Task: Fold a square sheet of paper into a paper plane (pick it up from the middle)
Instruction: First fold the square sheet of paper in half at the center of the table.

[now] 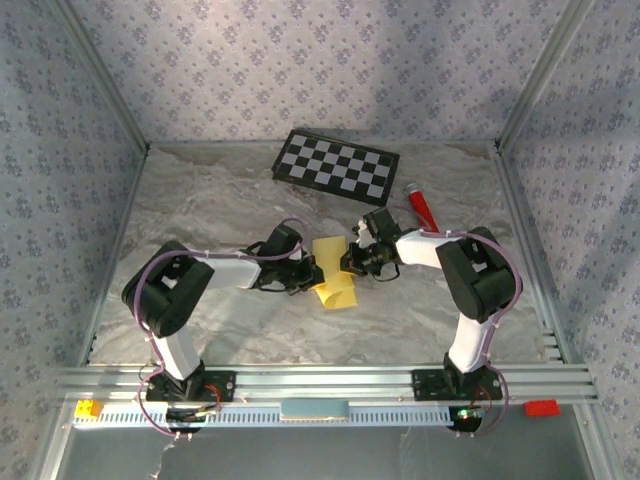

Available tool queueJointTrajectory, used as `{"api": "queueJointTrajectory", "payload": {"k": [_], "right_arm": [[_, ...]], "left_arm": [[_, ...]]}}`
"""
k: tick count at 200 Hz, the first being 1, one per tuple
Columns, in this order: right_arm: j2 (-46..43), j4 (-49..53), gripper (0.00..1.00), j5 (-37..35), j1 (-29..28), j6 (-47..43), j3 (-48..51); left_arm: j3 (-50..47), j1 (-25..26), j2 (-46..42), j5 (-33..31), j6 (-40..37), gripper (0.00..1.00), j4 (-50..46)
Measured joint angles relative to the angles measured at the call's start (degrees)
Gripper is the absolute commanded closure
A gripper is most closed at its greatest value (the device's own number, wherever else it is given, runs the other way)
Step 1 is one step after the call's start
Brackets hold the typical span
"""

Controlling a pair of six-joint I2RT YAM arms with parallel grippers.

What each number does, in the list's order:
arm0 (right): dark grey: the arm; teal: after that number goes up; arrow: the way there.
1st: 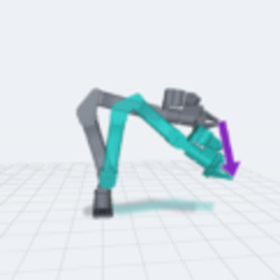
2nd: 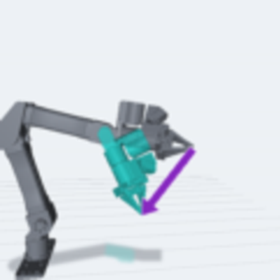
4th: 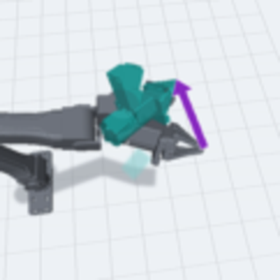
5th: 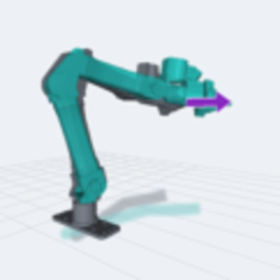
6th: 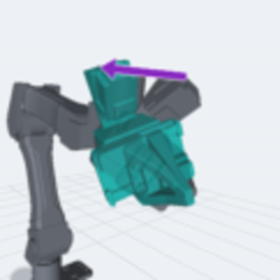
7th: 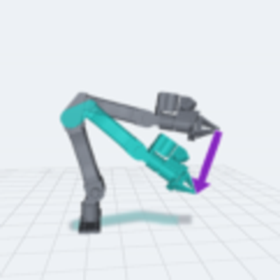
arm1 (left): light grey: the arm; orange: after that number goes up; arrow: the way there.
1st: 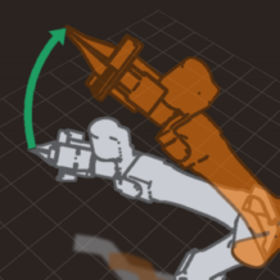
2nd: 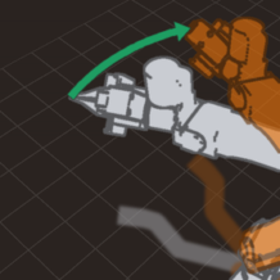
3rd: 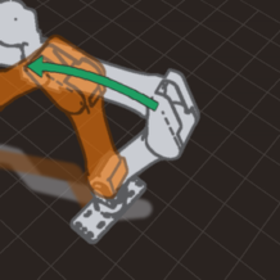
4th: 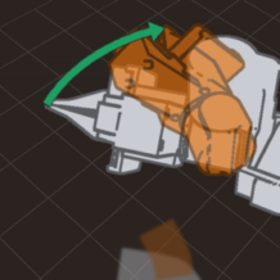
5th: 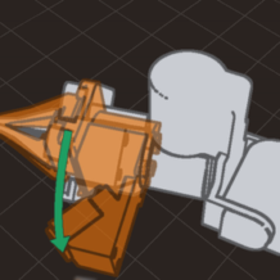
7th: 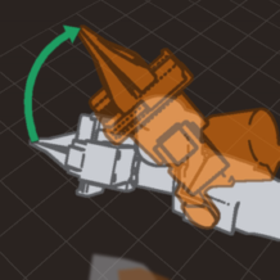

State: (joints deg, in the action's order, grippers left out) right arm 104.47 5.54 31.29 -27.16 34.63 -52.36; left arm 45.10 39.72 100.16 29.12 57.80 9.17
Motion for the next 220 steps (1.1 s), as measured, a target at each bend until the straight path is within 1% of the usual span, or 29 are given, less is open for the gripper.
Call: {"api": "queueJointTrajectory", "payload": {"k": [38,104,116,158,179,220], "right_arm": [[0.0,0.0,1.0,0.0,0.0,0.0,0.0],[-0.02,-0.24,1.0,0.0,0.0,0.0,0.15],[-0.09,-0.42,1.0,0.0,0.0,0.0,0.26],[-0.17,-0.57,1.0,-0.04,0.0,0.0,0.39],[-0.22,-0.66,1.0,-0.17,0.02,0.0,0.48],[-0.37,-0.96,1.0,-0.2,0.0,0.0,0.76]], "left_arm": [[-0.24,0.48,0.9,0.24,1.31,1.0,1.38],[-2.91,0.81,1.01,-0.24,-0.04,1.0,3.5],[-2.93,1.01,0.57,-0.74,-0.26,1.0,2.89],[-2.47,1.95,-2.78,-1.49,-0.26,0.93,-2.03],[-1.6,2.1,-4.42,-1.46,-0.22,0.93,-2.56],[-1.27,2.67,-3.74,-0.81,0.35,0.93,-1.6]]}}
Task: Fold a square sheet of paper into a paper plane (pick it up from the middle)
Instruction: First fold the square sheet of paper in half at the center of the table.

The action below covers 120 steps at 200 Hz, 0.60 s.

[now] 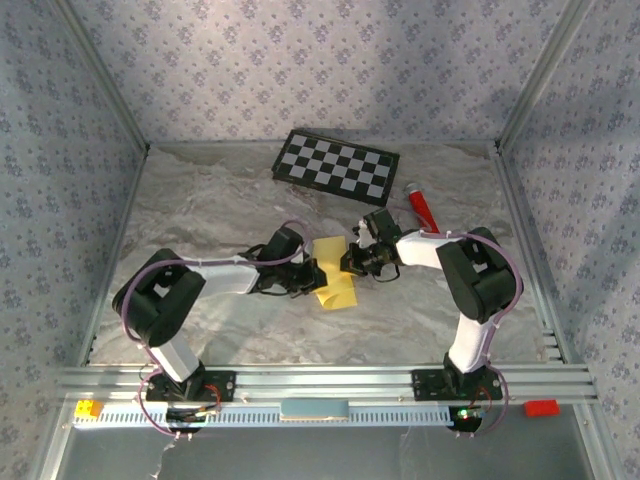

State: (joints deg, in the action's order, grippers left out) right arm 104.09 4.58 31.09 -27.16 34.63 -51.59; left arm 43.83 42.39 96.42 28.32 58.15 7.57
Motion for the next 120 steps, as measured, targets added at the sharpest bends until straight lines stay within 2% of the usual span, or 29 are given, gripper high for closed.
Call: {"api": "queueJointTrajectory", "payload": {"k": [65,120], "right_arm": [[-0.55,-0.57,1.0,-0.2,0.0,0.0,0.79],[-0.61,-0.57,1.0,-0.2,0.0,0.0,0.9]], "left_arm": [[-3.96,1.44,2.08,0.79,-0.98,0.94,2.8],[-3.98,1.64,0.39,0.15,-2.67,0.92,-0.61]]}}
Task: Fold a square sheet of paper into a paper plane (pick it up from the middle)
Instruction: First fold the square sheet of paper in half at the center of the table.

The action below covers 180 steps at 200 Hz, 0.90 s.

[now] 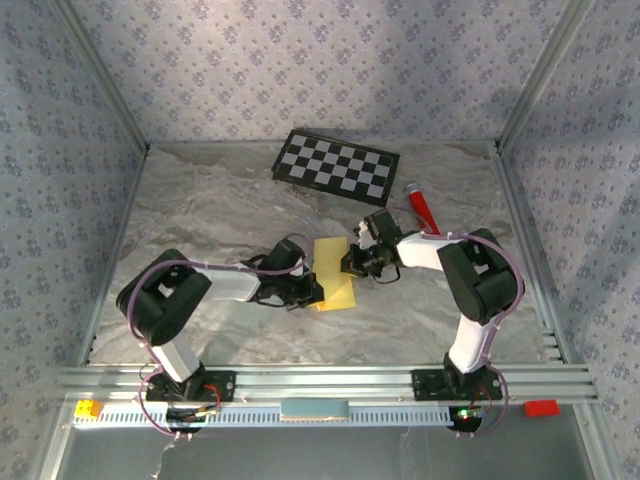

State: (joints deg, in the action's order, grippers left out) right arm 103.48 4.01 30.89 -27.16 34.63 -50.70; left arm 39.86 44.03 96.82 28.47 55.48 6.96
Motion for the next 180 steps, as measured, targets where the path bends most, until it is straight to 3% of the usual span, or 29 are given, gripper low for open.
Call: {"api": "queueJointTrajectory", "payload": {"k": [95,180], "right_arm": [[0.0,-0.02,1.0,0.0,0.0,0.02,0.02],[0.0,-0.44,1.0,0.02,0.0,0.0,0.26]], "left_arm": [[1.66,0.35,0.17,0.04,0.13,0.88,1.2],[-3.48,1.51,-1.53,0.22,-1.46,0.89,3.65]]}}
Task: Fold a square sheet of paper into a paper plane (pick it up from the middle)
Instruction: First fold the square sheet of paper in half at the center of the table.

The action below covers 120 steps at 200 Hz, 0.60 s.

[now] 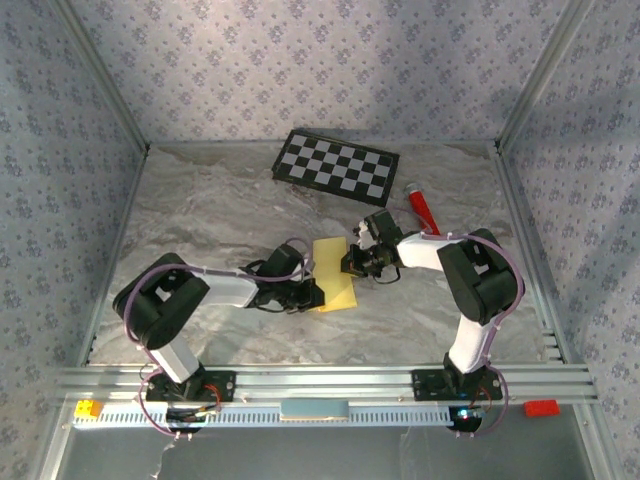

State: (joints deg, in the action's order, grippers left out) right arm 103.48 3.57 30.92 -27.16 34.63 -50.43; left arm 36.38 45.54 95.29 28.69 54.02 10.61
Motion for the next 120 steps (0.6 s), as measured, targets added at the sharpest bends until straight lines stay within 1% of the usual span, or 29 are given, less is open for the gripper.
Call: {"api": "queueJointTrajectory", "payload": {"k": [29,85,109,120], "right_arm": [[0.0,0.0,1.0,0.0,0.0,0.0,0.0],[0.0,0.0,1.0,0.0,0.0,0.0,0.0],[0.0,0.02,1.0,0.0,0.0,-0.07,-0.02],[0.0,0.17,1.0,0.02,0.0,-0.42,-0.09]], "left_arm": [[-0.04,1.2,-1.11,-0.72,-1.53,0.89,-2.6],[2.89,3.63,-2.75,-3.32,-3.69,0.88,-12.15],[4.94,3.52,-5.01,-4.83,-4.5,0.87,-17.51],[7.08,2.34,-5.86,-4.61,-4.98,0.87,-19.19]]}}
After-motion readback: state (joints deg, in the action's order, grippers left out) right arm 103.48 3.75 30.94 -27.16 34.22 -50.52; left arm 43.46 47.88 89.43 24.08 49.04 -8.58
